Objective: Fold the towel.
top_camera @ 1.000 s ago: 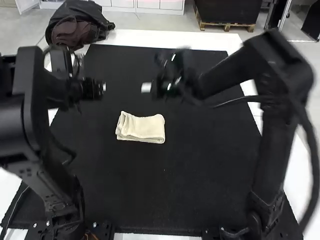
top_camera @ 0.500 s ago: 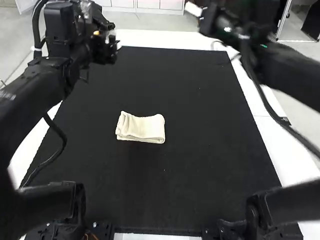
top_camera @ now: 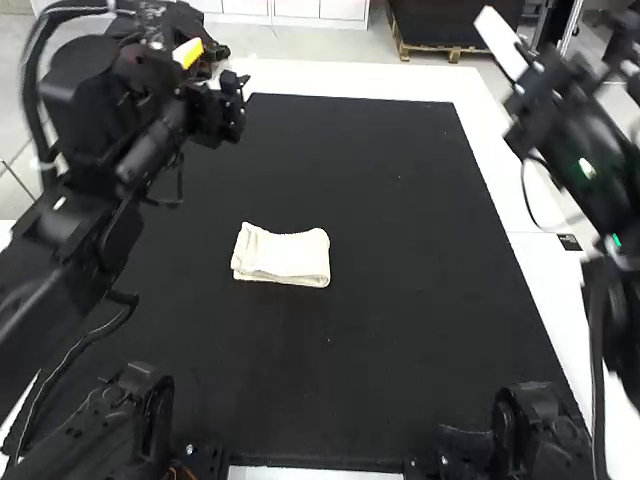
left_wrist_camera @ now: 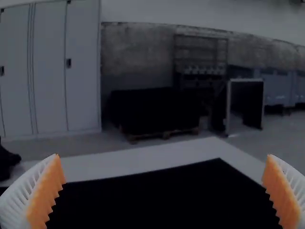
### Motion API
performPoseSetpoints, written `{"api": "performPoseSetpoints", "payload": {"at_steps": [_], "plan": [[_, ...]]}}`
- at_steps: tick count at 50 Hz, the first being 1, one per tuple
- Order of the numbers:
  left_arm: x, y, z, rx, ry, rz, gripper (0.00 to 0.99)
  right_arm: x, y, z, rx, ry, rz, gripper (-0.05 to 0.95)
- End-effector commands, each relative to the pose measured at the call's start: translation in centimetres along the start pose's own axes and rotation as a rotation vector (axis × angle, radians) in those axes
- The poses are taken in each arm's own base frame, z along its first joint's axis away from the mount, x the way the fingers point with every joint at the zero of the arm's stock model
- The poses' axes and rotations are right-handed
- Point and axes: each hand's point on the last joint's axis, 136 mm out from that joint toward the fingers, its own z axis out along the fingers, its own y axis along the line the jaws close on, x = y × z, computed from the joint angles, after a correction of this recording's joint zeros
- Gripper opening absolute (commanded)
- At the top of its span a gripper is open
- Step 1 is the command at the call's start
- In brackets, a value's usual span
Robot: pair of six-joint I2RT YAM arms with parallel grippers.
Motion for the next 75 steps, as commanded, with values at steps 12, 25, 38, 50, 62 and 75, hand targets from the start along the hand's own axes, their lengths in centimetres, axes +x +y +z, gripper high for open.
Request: {"api": "performPoseSetpoints", "payload": {"at_steps": [12,25,38,50,62,75], "plan": [[-4.4,2.2,-6.0,-0.145,-0.187,0.067,0.967,-2.2,3.7,-4.1,-0.010,-0.125,-0.078,-0.02],[-4.1,2.7,-8.5,-0.200,-0.245,0.069,0.967,-1.9,1.3,-4.1,0.106,-0.148,-0.103,0.02],[-4.3,3.8,-9.6,-0.280,-0.325,0.126,0.967,-2.3,-2.7,-5.0,0.325,-0.189,-0.359,0.63],[-4.1,3.9,-9.4,-0.308,-0.389,0.300,0.934,0.6,-5.7,-5.4,0.417,-0.099,-0.569,0.91],[-1.7,5.2,-9.7,-0.367,-0.500,0.335,0.893,3.2,-9.5,-6.7,0.547,-0.080,-0.598,0.90],[3.1,6.2,-8.5,-0.361,-0.411,0.272,0.897,8.1,-10.9,-7.0,0.491,-0.006,-0.645,0.87]]}}
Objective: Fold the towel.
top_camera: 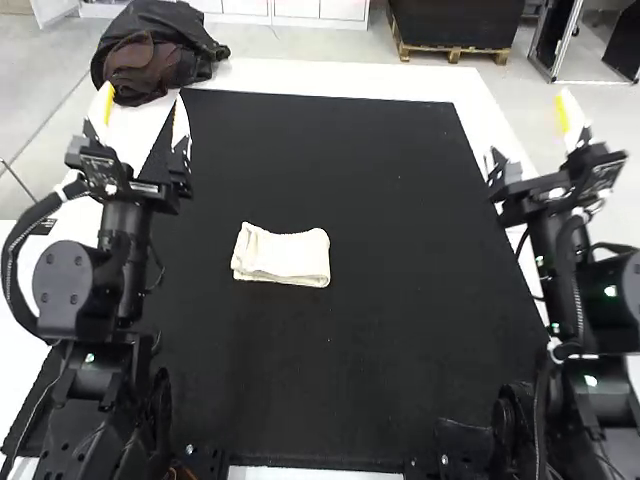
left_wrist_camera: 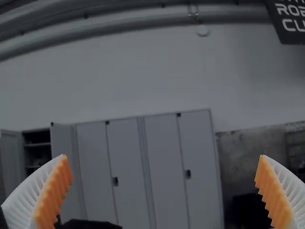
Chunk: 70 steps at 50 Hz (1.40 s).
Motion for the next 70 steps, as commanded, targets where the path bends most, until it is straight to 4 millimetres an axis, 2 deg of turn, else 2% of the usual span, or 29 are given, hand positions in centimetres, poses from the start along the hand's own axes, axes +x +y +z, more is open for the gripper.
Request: {"api": "performPoseSetpoints", "payload": {"at_steps": [1,6,16,22,26,28,35,44,47,51,60,70], "plan": [[1.2,0.2,-0.4,-0.020,0.018,-0.032,0.897,2.0,0.5,-0.4,-0.024,0.035,-0.033,0.87],[4.2,-0.1,-0.6,-0.009,0.138,-0.084,0.897,3.8,0.6,-0.7,-0.027,0.064,-0.016,0.87],[7.6,-1.0,-1.4,0.011,0.281,-0.176,0.895,7.9,0.1,-1.4,0.023,0.189,0.062,0.84],[10.0,-1.7,-2.2,0.026,0.385,-0.206,0.895,9.0,-0.2,-1.7,0.044,0.233,0.085,0.85],[10.1,-2.2,-2.3,0.048,0.393,-0.214,0.930,10.2,-0.6,-2.0,0.074,0.283,0.105,0.91],[10.2,-2.4,-2.4,0.060,0.399,-0.217,0.969,10.6,-0.7,-2.1,0.086,0.298,0.138,0.91],[10.9,-3.3,-2.8,0.094,0.437,-0.223,0.969,12.8,-0.6,-2.9,0.122,0.387,0.297,0.91],[12.0,-3.3,-3.3,0.093,0.485,-0.219,0.970,15.3,-2.0,-4.3,0.203,0.501,0.172,0.91],[12.6,-3.3,-3.7,0.086,0.514,-0.216,0.972,16.2,-2.9,-5.0,0.255,0.543,0.137,0.91],[13.7,-2.8,-4.2,0.053,0.563,-0.212,0.972,17.7,-3.0,-6.1,0.265,0.623,0.102,0.91],[15.1,-2.5,-5.1,0.030,0.628,-0.200,0.972,18.1,-3.1,-6.4,0.260,0.650,0.057,0.91],[15.1,-2.5,-5.1,0.030,0.628,-0.201,0.970,18.2,-3.0,-6.5,0.253,0.653,0.053,0.91]]}}
